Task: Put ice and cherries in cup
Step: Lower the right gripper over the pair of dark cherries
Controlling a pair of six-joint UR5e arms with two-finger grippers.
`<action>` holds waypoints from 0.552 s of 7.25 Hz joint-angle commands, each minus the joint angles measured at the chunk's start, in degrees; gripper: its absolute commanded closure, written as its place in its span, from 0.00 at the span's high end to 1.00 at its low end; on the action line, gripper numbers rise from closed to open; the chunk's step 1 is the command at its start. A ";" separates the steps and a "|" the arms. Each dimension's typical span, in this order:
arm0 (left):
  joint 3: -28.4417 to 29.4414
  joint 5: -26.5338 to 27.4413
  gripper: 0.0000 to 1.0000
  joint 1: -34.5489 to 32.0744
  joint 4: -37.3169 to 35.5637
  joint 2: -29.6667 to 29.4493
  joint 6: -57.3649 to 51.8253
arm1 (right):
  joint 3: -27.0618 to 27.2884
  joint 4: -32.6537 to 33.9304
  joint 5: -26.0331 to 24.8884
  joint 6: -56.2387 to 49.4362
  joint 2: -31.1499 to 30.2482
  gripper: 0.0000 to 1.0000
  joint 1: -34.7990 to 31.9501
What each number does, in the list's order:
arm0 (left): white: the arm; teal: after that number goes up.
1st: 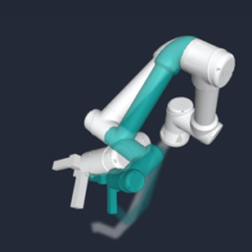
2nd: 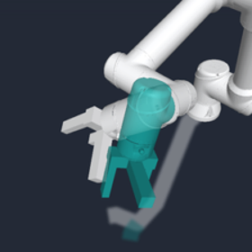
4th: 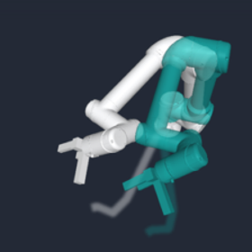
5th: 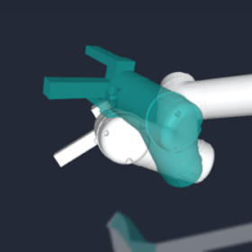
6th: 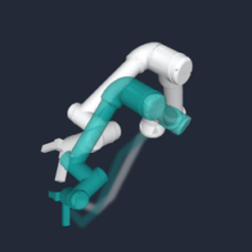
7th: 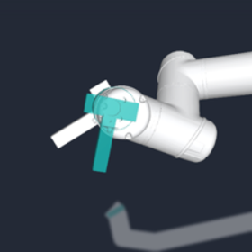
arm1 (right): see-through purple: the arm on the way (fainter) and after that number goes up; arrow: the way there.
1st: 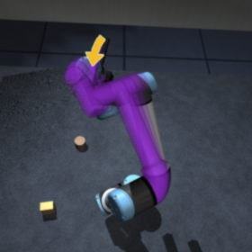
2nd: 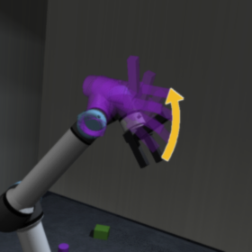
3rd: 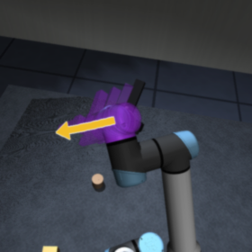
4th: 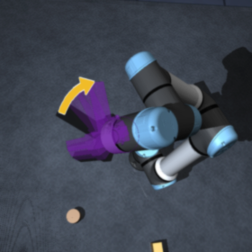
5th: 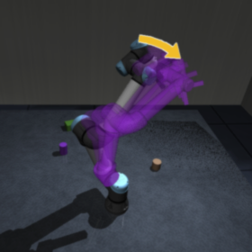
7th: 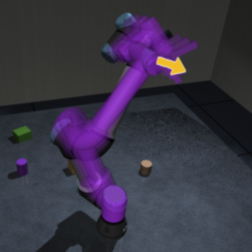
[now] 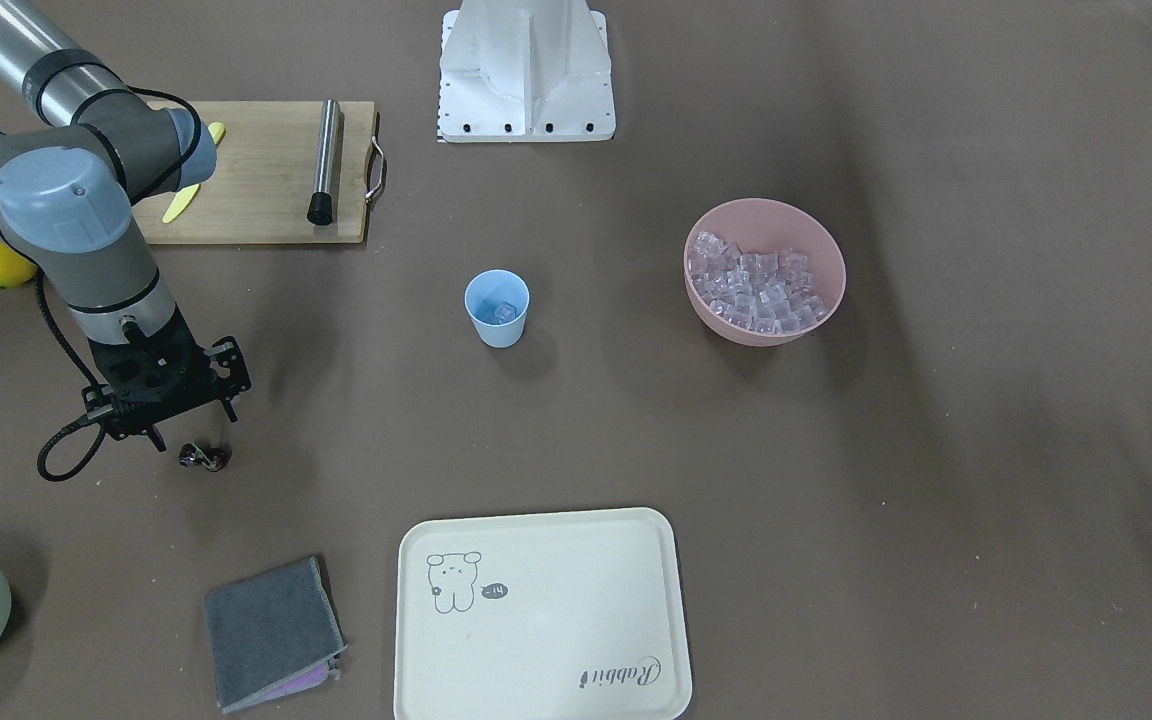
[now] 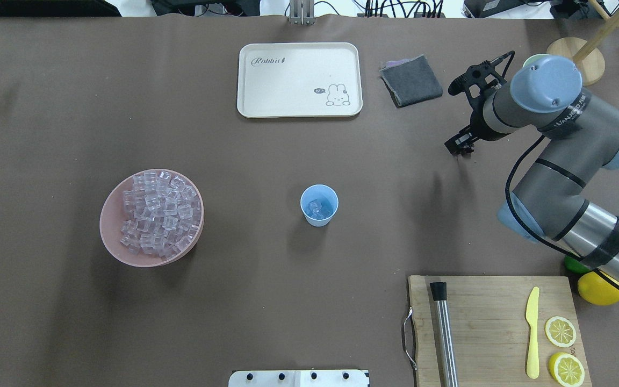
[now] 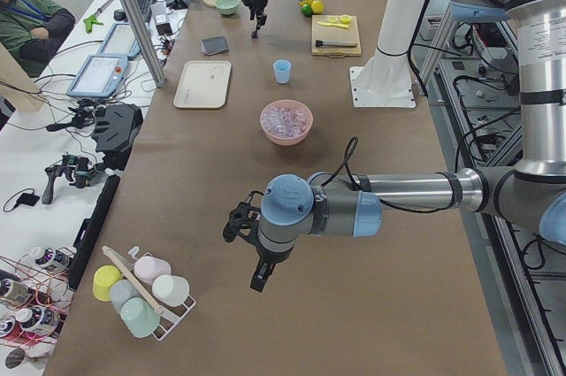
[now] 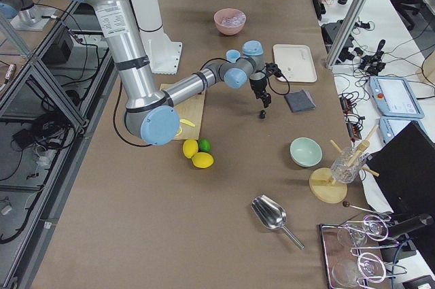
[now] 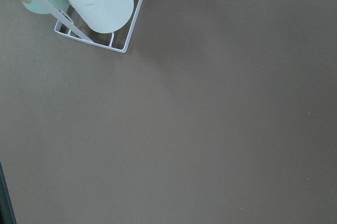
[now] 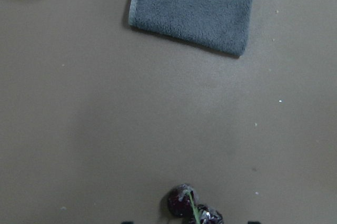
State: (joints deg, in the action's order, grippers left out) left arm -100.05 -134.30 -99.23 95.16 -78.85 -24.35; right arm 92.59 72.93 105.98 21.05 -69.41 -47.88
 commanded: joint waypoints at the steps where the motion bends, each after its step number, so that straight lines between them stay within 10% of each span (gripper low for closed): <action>1: 0.30 0.00 0.98 0.00 0.11 0.10 -0.09 | -4.06 -0.06 -1.73 -9.77 2.07 0.73 -1.25; 4: 1.08 -0.09 0.98 0.00 3.00 1.68 0.00 | -4.09 -0.15 -1.92 -9.63 2.44 0.48 0.50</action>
State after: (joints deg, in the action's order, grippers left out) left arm -99.51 -134.37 -99.23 96.86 -77.56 -24.40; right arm 88.50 72.86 104.20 11.67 -67.10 -48.26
